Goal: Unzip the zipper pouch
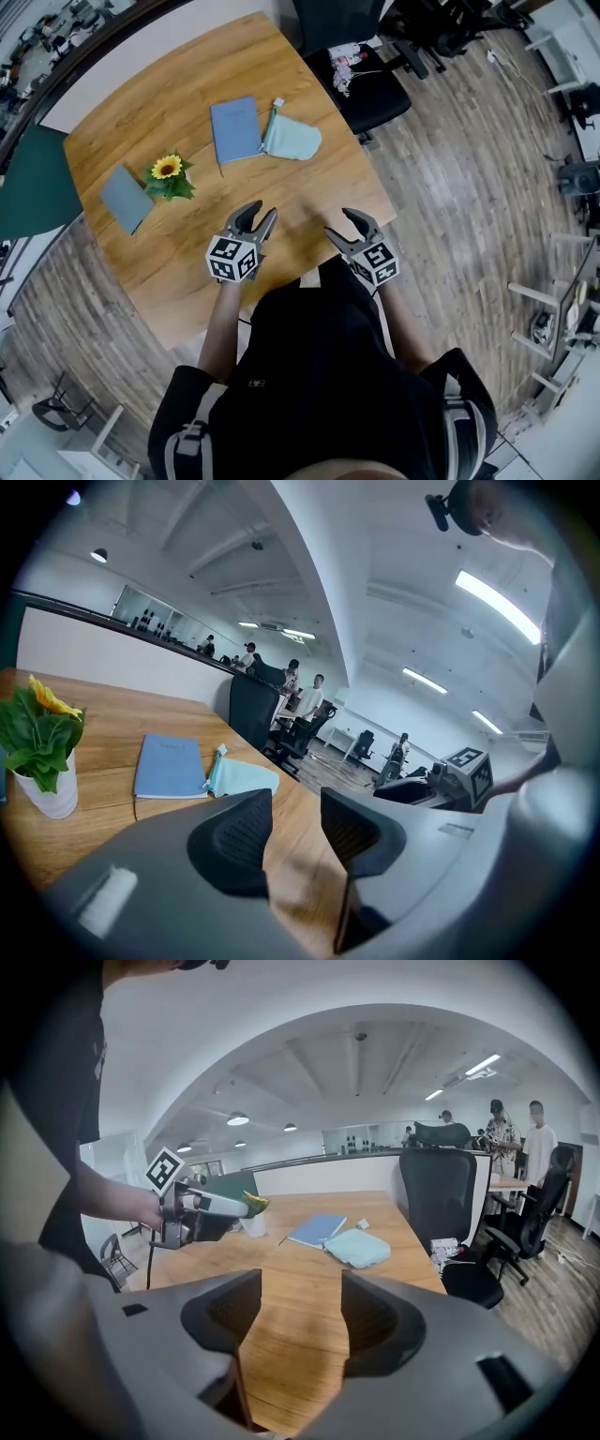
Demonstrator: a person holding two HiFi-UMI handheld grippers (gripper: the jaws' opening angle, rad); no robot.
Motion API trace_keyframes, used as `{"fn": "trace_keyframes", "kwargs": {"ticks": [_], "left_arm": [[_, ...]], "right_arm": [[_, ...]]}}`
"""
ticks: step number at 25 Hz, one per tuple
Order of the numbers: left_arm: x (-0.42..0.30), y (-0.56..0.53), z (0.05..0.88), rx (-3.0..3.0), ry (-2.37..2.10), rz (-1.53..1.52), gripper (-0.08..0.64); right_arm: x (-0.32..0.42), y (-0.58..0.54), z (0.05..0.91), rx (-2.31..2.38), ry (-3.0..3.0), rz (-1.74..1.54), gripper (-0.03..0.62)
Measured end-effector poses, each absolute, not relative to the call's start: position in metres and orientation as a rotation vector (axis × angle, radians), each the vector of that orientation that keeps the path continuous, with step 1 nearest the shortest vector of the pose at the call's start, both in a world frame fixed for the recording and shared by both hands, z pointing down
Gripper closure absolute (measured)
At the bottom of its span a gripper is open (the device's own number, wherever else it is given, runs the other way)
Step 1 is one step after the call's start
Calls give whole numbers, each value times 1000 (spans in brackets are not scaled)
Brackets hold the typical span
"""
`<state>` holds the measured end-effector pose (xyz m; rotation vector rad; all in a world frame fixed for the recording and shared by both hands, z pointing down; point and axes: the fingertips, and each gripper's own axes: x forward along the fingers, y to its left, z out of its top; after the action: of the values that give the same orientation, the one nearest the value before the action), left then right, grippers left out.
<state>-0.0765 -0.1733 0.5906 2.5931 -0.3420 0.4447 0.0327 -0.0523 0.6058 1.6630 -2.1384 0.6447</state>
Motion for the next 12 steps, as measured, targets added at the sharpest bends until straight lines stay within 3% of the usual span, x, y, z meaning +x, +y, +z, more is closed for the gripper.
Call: {"fn": "trace_keyframes", "kwargs": {"ticks": [12], "left_arm": [[-31,-233,640,2546,-536,496,420]], "right_arm": [[74,-96,615,1550,-2238,649,342]]}}
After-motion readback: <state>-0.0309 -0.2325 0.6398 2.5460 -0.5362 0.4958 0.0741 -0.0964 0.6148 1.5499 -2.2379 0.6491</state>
